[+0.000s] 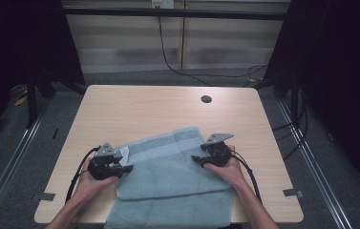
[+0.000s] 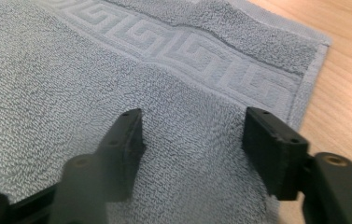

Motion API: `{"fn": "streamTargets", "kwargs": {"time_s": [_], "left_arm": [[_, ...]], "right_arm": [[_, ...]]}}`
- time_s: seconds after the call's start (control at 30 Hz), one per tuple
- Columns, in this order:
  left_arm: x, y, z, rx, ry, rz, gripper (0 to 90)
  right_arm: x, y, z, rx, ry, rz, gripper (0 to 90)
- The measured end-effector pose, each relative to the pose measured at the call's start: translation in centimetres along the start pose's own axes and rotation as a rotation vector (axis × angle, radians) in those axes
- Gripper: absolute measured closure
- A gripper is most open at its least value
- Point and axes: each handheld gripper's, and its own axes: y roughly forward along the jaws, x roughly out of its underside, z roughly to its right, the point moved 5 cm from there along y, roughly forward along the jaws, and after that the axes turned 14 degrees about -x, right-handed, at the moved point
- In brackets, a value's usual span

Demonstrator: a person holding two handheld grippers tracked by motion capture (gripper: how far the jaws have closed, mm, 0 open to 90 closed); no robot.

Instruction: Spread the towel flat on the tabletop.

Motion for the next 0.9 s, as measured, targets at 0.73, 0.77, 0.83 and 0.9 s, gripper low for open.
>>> {"fn": "streamTargets", "kwargs": {"time_s": [0.73, 0.77, 0.83, 0.9], "left_arm": [[-10.2, -1.1, -2.5, 0.065, -0.159, 0.218, 87.0], [-11.0, -1.0, -2.8, 0.054, -0.161, 0.226, 87.0], [-12.5, -0.5, -3.4, 0.034, -0.165, 0.233, 87.0], [-13.9, 0.3, -4.0, 0.026, -0.178, 0.241, 86.9]], "right_arm": [[-4.6, -4.7, 1.4, -0.025, 0.051, 0.117, 84.2], [-5.1, -5.2, 1.7, -0.009, 0.057, 0.133, 84.2], [-6.0, -6.0, 2.5, 0.016, 0.072, 0.161, 84.2], [-6.8, -6.8, 3.5, 0.050, 0.083, 0.187, 84.2]]}}
